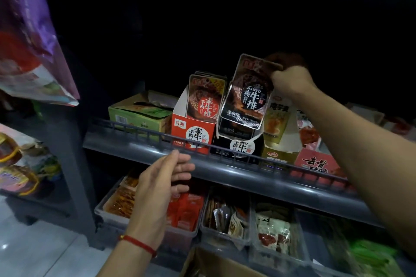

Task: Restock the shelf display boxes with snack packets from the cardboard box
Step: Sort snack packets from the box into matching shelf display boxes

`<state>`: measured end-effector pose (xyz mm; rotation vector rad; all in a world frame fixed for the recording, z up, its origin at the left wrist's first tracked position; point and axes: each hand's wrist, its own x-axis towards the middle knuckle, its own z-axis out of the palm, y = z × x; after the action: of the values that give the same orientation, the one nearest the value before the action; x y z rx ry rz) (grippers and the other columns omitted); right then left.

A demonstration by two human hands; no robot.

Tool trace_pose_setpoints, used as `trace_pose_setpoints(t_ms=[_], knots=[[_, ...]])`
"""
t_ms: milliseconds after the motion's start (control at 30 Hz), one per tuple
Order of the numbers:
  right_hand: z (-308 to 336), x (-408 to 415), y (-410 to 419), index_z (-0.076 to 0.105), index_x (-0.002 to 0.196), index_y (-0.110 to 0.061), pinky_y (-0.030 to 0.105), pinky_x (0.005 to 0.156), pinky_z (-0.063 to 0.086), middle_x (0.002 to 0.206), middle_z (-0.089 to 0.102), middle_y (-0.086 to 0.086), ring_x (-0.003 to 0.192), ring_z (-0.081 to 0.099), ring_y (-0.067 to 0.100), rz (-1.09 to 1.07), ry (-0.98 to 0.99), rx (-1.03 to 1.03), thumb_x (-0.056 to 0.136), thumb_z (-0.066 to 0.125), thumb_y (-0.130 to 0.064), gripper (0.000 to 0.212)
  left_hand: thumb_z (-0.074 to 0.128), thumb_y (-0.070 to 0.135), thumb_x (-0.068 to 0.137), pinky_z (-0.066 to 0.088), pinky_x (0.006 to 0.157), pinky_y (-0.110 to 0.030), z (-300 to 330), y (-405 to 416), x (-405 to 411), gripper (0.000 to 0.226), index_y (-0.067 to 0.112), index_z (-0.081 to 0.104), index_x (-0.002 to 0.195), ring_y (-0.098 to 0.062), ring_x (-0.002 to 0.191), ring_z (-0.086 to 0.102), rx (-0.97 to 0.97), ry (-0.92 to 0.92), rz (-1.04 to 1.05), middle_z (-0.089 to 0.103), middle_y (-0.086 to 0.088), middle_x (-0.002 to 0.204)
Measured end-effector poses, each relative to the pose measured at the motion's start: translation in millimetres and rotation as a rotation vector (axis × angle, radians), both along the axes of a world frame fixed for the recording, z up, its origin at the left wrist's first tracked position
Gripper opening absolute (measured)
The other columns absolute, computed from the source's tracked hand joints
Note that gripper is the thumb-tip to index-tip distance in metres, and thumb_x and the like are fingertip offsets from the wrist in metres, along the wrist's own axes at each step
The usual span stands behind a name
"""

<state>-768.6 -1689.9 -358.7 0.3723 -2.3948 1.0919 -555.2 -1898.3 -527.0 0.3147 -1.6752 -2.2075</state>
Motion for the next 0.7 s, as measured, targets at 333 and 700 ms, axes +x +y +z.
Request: trace_pose_setpoints(t_ms=[333, 700], knots=[[-43, -1, -18, 0.066, 0.122, -0.017, 0.017, 0.052, 0.035, 0.091, 0.063, 0.001, 0.063, 0.046, 0.000, -0.094, -0.006, 0.357, 0.102, 0.059, -0.020, 0.022, 0.055, 0.036, 0.100, 0.056, 0.090, -0.053, 1, 4, -3, 0.031, 0.014, 0.076, 0.099, -0.033, 0.100, 0.071, 0.020, -0.041, 0.002, 0.078, -0.009, 0.096], [-40, 19, -21, 0.066, 0.114, -0.009, 0.035, 0.066, 0.043, 0.085, 0.060, 0.006, 0.080, 0.058, 0.028, -0.187, 0.240, 0.577, 0.101, 0.060, -0.029, 0.025, 0.061, 0.030, 0.098, 0.057, 0.077, -0.034, -6, 6, 0, 0.018, 0.024, 0.077, 0.093, -0.020, 0.090, 0.072, -0.227, -0.129, -0.115, 0.078, 0.003, 0.088]])
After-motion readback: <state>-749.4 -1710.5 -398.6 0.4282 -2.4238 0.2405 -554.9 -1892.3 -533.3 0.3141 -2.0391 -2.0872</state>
